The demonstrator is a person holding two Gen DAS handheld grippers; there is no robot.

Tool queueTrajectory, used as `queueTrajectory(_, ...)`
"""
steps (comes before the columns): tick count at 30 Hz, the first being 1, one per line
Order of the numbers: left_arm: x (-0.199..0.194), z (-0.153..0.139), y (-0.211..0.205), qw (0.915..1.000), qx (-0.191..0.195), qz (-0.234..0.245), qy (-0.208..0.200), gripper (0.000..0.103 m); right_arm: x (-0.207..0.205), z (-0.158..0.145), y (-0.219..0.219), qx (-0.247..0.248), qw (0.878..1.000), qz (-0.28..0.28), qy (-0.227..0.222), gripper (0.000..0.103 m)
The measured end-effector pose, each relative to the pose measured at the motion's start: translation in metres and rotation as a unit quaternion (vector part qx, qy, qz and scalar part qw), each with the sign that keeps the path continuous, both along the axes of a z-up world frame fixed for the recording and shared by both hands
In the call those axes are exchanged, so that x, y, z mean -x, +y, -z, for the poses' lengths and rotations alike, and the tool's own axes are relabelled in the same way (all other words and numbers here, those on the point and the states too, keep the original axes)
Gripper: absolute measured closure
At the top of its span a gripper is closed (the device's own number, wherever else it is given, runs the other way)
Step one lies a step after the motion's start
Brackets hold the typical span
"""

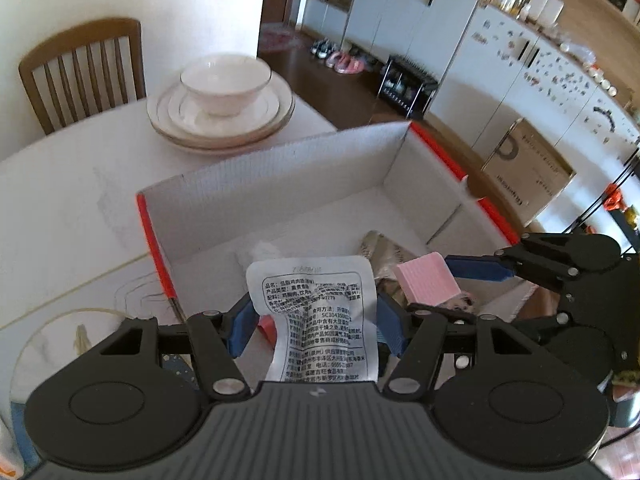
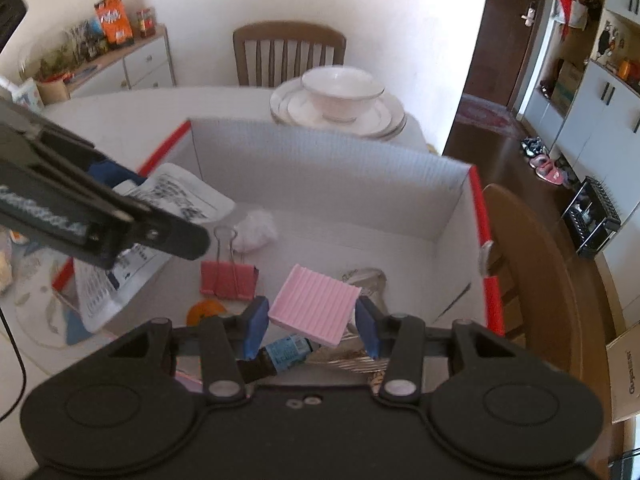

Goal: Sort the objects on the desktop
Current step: 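Lower the packet and pink pad into the box with both tools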

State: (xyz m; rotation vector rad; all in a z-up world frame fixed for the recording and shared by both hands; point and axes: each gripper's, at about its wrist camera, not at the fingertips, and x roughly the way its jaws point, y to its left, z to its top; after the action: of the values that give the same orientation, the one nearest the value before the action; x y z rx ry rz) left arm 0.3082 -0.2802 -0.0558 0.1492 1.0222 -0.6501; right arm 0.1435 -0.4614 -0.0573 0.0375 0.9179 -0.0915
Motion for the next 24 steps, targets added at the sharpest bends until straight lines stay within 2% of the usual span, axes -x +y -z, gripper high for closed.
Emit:
queueTrajectory(5, -0.012, 0.023, -0.010, 0.9995, -0.029, 0.007, 0.009, 0.041, -0.012, 0.019, 0.004, 0.004, 1.000, -0.013, 0.023, 0.057)
queueTrajectory(7, -0.015, 0.029, -0.012, 0.9991, -0.039, 0.011, 0.013, 0.054, -0.015, 0.022, 0.003, -0.002, 0.999, -0.013, 0.029, 0.057)
queueTrajectory(12, -0.017, 0.038, -0.013, 0.9980, -0.057, 0.021, 0.014, 0.054, -0.022, 0.028, -0.001, -0.005, 0.999, -0.013, 0.046, 0.057)
queueTrajectory(19, -0.015, 0.037, -0.013, 0.9981, -0.056, 0.023, 0.008, 0.053, -0.027, 0.031, -0.003, -0.005, 0.998, -0.019, 0.054, 0.055)
queueTrajectory(21, -0.012, 0.034, -0.011, 0.9983, -0.052, 0.025, 0.003, 0.052, -0.027, 0.031, -0.004, -0.010, 0.998, -0.021, 0.057, 0.053)
queueTrajectory(24, -0.007, 0.031, -0.009, 0.9989, -0.041, 0.023, 0.000, 0.048, -0.025, 0.031, -0.009, -0.023, 0.998, -0.015, 0.058, 0.041)
